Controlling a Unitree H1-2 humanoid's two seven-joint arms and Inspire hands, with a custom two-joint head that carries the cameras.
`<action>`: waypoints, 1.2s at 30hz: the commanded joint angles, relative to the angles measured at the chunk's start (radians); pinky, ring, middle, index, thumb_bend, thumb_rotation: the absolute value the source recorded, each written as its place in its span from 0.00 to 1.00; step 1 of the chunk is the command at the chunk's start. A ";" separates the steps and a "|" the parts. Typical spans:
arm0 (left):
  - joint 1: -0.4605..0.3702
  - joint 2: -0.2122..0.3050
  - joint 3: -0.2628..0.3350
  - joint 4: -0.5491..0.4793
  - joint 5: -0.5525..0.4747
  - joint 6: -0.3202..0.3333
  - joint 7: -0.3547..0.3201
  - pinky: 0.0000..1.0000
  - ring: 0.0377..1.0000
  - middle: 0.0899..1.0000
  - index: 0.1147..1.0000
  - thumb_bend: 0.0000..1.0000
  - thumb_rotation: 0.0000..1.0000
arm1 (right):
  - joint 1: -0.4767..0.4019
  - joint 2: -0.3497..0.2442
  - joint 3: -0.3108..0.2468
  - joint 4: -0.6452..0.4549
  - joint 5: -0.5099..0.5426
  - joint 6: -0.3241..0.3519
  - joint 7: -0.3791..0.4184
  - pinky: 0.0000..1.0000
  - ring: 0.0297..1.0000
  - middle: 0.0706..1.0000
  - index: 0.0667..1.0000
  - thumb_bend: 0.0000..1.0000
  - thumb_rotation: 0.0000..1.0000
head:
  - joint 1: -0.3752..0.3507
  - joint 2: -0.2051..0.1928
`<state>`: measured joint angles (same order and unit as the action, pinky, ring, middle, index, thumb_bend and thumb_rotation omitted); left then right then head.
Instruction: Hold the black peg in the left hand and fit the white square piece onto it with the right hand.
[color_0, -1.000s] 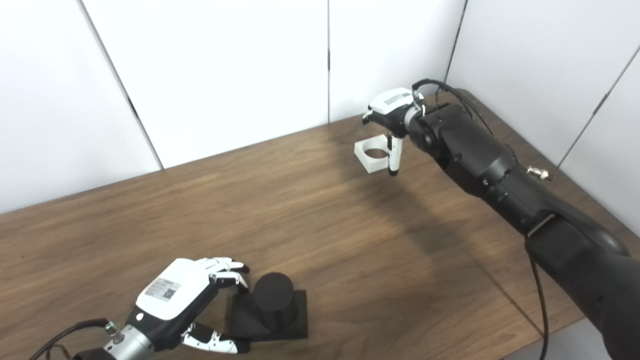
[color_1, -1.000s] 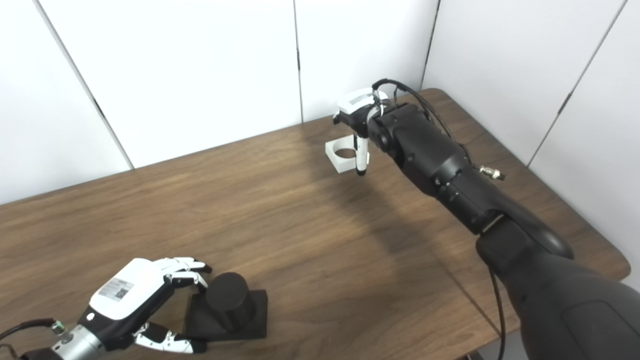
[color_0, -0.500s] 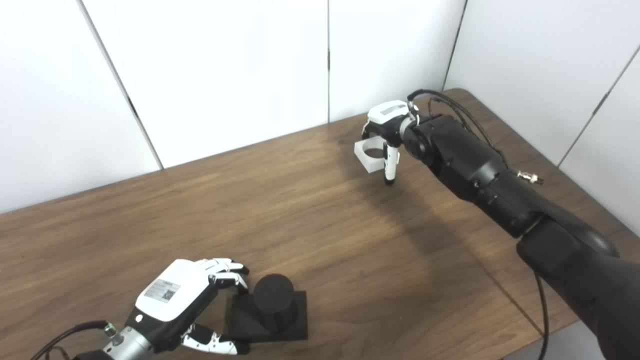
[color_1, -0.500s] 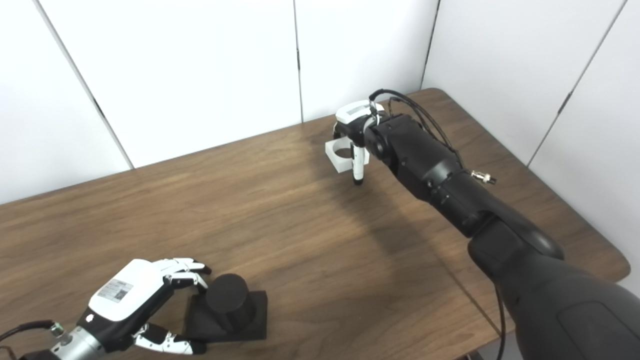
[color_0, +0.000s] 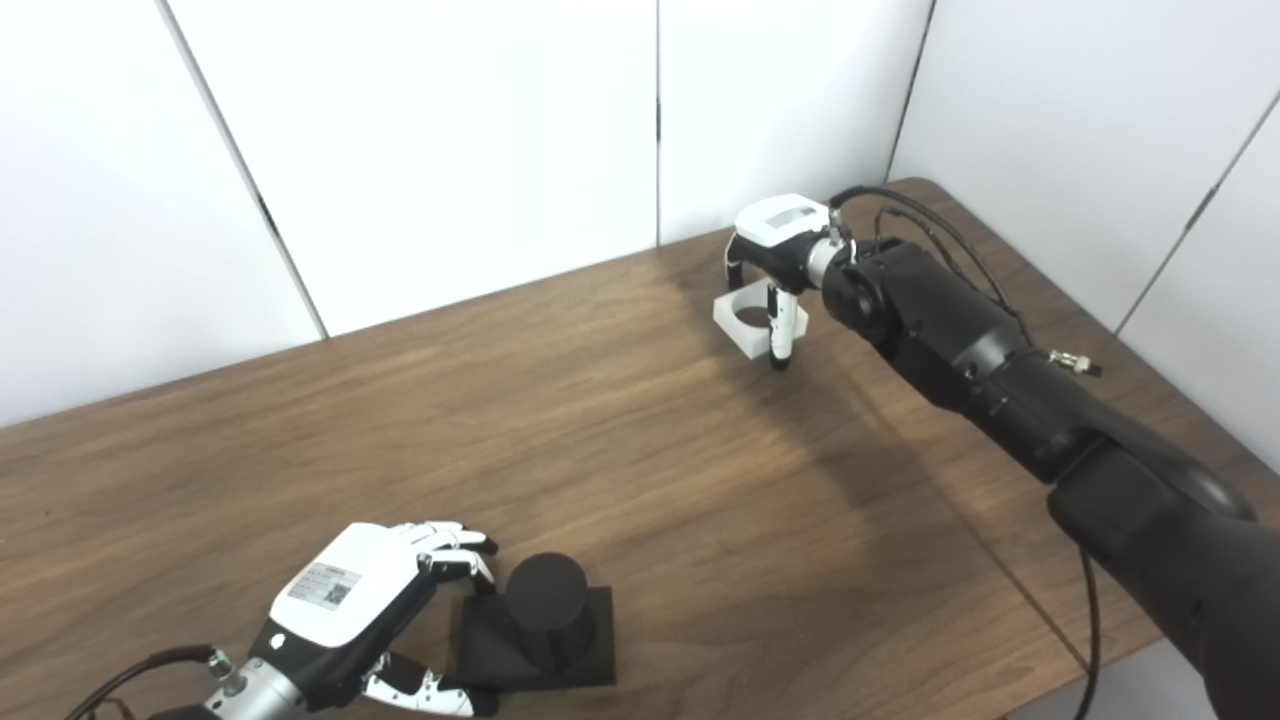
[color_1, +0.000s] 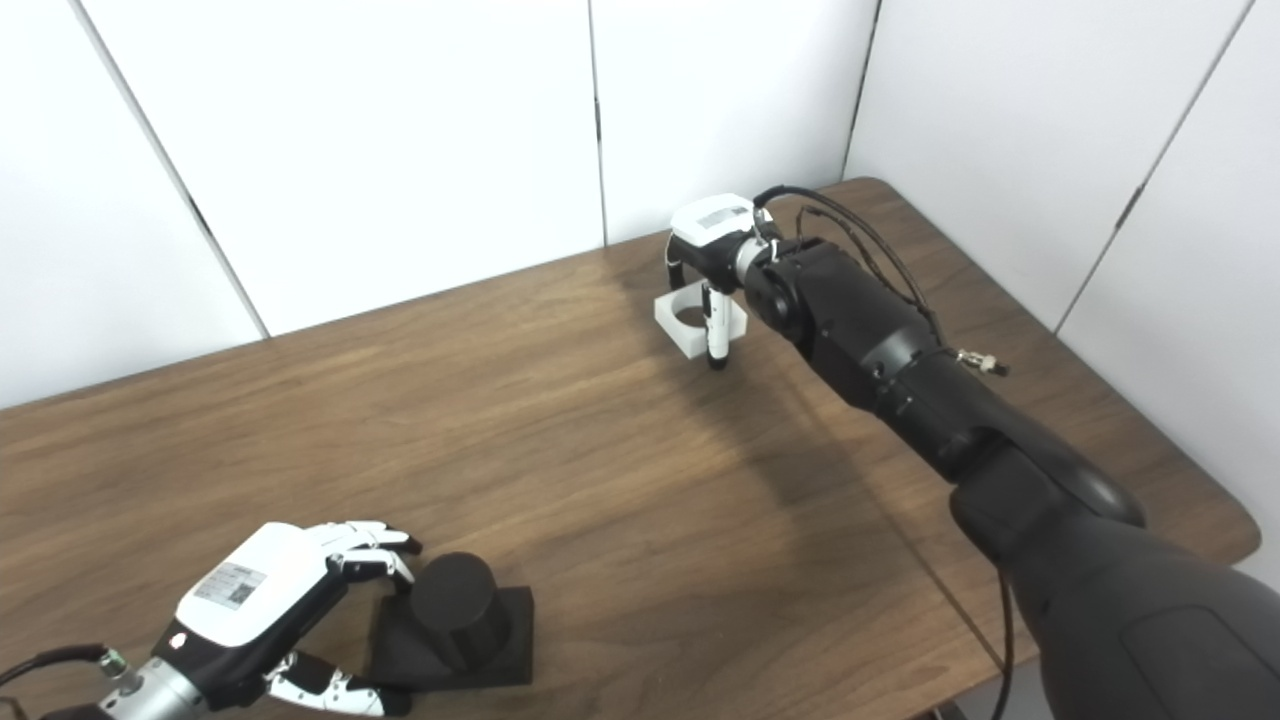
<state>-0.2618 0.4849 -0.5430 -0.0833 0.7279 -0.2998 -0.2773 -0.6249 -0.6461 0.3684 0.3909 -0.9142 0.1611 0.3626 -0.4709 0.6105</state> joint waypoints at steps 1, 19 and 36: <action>0.036 0.046 -0.020 0.014 0.036 -0.007 -0.078 0.73 0.82 0.79 0.42 0.52 0.06 | -0.015 -0.038 -0.017 -0.014 -0.003 -0.005 -0.033 0.98 0.85 0.78 0.45 0.52 0.13 | -0.002 0.003; 0.029 0.031 -0.017 0.009 0.052 0.014 -0.095 0.73 0.82 0.80 0.42 0.52 0.06 | 0.019 -0.035 -0.057 -0.128 0.044 -0.034 -0.081 0.99 0.85 0.76 0.44 0.52 0.13 | 0.035 0.018; 0.010 -0.047 -0.037 0.061 0.112 0.056 -0.057 0.76 0.85 0.82 0.42 0.52 0.07 | 0.133 -0.030 -0.150 -0.479 0.220 -0.107 0.003 0.92 0.86 0.78 0.44 0.52 0.14 | 0.400 0.116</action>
<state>-0.2658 0.4395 -0.5412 -0.0771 0.7670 -0.2563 -0.2833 -0.4644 -0.6422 0.2521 -0.0466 -0.7172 0.0673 0.3650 -0.0893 0.7225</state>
